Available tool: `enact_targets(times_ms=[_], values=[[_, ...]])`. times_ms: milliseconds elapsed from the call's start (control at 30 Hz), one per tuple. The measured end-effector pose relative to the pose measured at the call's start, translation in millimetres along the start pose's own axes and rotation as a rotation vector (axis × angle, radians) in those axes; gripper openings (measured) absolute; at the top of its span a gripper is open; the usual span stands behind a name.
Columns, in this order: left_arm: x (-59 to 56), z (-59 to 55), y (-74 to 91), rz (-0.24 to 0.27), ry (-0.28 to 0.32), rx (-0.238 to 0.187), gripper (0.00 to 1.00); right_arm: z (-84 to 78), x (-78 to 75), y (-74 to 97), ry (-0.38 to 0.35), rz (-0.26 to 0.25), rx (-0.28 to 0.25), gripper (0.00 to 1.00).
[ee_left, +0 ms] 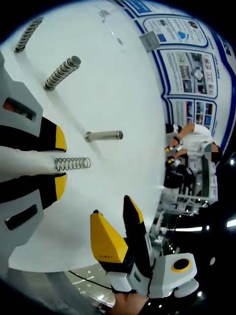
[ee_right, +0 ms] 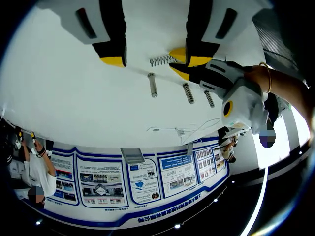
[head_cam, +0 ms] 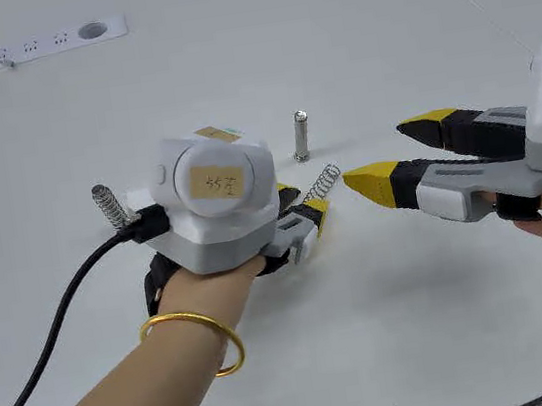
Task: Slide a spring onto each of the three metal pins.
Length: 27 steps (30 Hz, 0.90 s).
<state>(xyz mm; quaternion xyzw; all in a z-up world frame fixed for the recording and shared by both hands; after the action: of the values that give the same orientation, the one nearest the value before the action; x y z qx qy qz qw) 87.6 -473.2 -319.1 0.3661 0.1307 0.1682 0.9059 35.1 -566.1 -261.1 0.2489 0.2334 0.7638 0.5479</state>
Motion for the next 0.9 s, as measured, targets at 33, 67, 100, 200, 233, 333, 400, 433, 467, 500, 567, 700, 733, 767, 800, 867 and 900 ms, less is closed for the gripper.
enact_targets(times_ms=[33,67,100,200,233,333,400,433,467,500,567,700,733,767,800,867,900], values=[[-0.3,-0.3,-0.2,0.000,0.000,0.001,0.17,-0.8,-0.9,-0.3,-0.003,-0.004,0.002,0.49],[-0.5,0.3,-0.4,0.002,-0.004,-0.003,0.16,-1.5,-1.4,-0.5,-0.004,-0.007,0.004,0.49],[-0.4,0.4,-1.0,0.003,-0.009,-0.003,0.15,-2.0,-2.0,-0.8,-0.005,-0.008,0.005,0.49],[-1.7,0.2,-1.6,0.006,-0.037,-0.001,0.13,-2.8,-2.6,-1.8,-0.027,-0.006,0.002,0.48],[-1.8,0.3,-1.6,0.005,-0.041,-0.001,0.13,-2.9,-2.6,-2.2,-0.027,-0.008,0.003,0.48],[-1.7,0.0,-1.5,0.004,-0.044,-0.001,0.12,-3.0,-2.0,-3.8,-0.022,-0.014,0.007,0.48],[-1.4,0.1,-1.7,0.003,-0.046,-0.001,0.12,-2.0,-1.1,-4.3,-0.027,-0.008,0.003,0.48],[-1.5,0.1,-1.6,0.001,-0.047,0.000,0.12,-1.3,-0.8,-4.7,-0.025,-0.007,0.004,0.48],[-1.7,0.0,-1.5,0.000,-0.047,0.001,0.11,-0.9,-0.8,-5.1,-0.023,-0.007,0.006,0.48],[-1.5,-0.2,-1.3,0.000,-0.046,0.002,0.11,-0.3,-0.9,-5.2,-0.021,-0.008,0.007,0.48],[-1.3,-0.9,-0.5,-0.002,-0.043,0.005,0.11,2.1,-0.7,-4.9,-0.020,-0.005,0.001,0.48],[-2.1,-2.6,3.3,-0.006,-0.045,0.008,0.11,5.3,0.0,-4.3,-0.014,-0.002,-0.006,0.48],[-2.3,-2.4,4.7,-0.008,-0.045,0.003,0.11,5.8,0.1,-4.1,-0.014,-0.001,-0.007,0.48],[-2.0,-1.5,6.3,-0.011,-0.043,-0.005,0.10,6.5,0.2,-3.7,-0.016,0.000,-0.010,0.48],[-1.9,-1.2,7.8,-0.011,-0.042,-0.009,0.10,7.0,0.2,-3.3,-0.019,0.001,-0.011,0.48],[-1.3,0.4,12.2,-0.009,-0.045,-0.019,0.10,7.2,-0.5,-3.1,-0.024,0.002,-0.012,0.48],[-0.7,1.2,13.8,-0.005,-0.048,-0.023,0.10,7.7,-0.6,-2.9,-0.024,0.002,-0.014,0.48]])
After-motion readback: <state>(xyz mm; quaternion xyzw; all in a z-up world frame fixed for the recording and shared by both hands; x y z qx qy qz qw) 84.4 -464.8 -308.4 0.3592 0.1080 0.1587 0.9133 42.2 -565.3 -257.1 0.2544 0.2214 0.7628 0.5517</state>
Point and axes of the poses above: the centre of the closed fingertips' face, and the gripper's own axes: y roughly backward along the fingers, x roughly to its left, z roughly out of its top, the point moved 5 cm from there along y, roughly backward along the fingers, and after that the axes turned 13 degrees about x, right-handed, at the moved point
